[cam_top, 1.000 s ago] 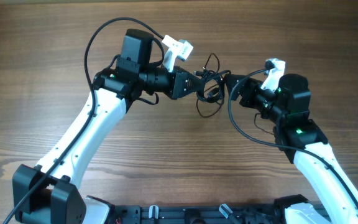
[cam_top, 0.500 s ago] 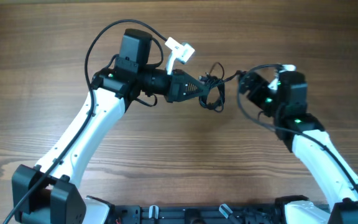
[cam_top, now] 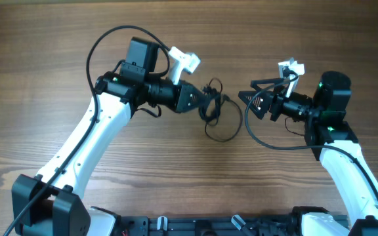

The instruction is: Untangle cables

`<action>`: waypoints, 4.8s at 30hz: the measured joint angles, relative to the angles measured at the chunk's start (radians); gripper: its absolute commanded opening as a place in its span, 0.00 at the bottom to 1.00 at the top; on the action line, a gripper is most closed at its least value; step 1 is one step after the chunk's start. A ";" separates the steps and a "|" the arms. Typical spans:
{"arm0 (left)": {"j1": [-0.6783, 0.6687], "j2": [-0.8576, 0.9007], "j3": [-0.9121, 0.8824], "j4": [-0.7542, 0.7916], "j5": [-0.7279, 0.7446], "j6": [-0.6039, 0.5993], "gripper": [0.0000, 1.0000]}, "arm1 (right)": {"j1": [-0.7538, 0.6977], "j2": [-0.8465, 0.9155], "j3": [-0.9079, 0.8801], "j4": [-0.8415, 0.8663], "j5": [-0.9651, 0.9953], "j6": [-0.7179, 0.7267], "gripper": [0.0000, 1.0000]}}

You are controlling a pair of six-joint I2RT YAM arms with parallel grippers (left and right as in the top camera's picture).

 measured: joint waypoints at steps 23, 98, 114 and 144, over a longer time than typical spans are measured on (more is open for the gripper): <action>-0.023 0.000 0.000 0.075 0.267 0.110 0.45 | 0.133 0.064 -0.001 0.088 -0.168 -0.094 0.04; -0.231 -0.026 0.005 0.267 -1.130 -0.146 0.04 | 0.004 0.073 -0.001 0.027 -0.019 0.183 0.79; -0.285 -0.026 0.005 0.293 -1.326 -0.124 0.04 | 0.020 0.073 -0.001 0.054 -0.075 0.315 0.76; -0.123 -0.026 0.005 0.150 -0.505 0.192 0.04 | 0.204 0.073 -0.001 0.219 0.142 0.098 0.57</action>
